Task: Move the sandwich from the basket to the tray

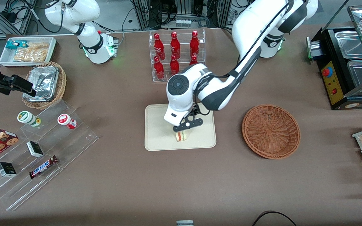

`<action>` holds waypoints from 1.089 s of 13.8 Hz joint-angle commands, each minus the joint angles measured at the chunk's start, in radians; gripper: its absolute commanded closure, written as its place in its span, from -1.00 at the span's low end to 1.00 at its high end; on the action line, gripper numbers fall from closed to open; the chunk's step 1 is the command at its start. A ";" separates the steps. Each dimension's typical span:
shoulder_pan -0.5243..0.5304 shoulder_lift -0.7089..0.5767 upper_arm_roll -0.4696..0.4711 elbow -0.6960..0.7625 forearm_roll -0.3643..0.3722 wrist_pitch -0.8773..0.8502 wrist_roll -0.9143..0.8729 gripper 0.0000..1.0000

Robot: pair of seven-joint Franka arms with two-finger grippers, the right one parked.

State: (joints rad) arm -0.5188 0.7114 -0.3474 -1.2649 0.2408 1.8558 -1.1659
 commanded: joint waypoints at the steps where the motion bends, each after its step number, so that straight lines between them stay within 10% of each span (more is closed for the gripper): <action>1: 0.104 -0.136 -0.010 -0.082 0.003 -0.122 0.038 -1.00; 15: 0.509 -0.556 -0.004 -0.464 -0.178 -0.252 0.699 -1.00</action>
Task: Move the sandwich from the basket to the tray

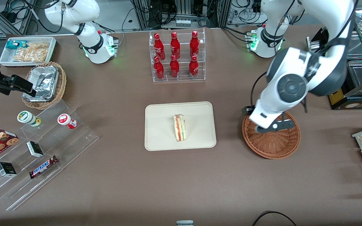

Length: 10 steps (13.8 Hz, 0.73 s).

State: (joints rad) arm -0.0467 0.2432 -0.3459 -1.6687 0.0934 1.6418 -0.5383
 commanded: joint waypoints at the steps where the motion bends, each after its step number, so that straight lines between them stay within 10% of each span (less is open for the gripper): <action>1: 0.057 -0.102 -0.002 -0.037 -0.055 -0.095 0.143 -1.00; 10: 0.071 -0.229 0.226 0.041 -0.063 -0.238 0.498 -1.00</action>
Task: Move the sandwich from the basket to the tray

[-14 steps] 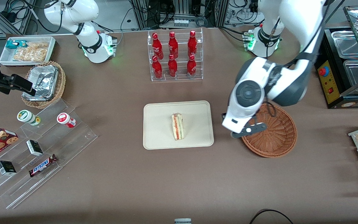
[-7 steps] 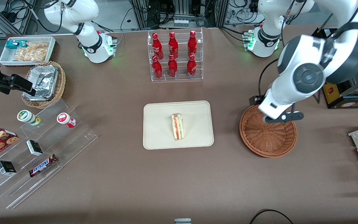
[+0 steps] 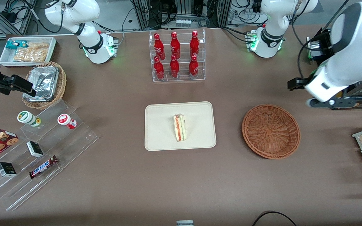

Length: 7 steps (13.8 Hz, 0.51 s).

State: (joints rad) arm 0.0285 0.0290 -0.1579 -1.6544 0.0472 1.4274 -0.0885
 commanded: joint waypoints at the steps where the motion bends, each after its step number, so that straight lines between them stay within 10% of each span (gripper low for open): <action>1: -0.004 -0.020 0.055 0.039 -0.017 -0.021 0.056 -1.00; 7: -0.013 -0.018 0.103 0.061 -0.020 0.007 0.055 -1.00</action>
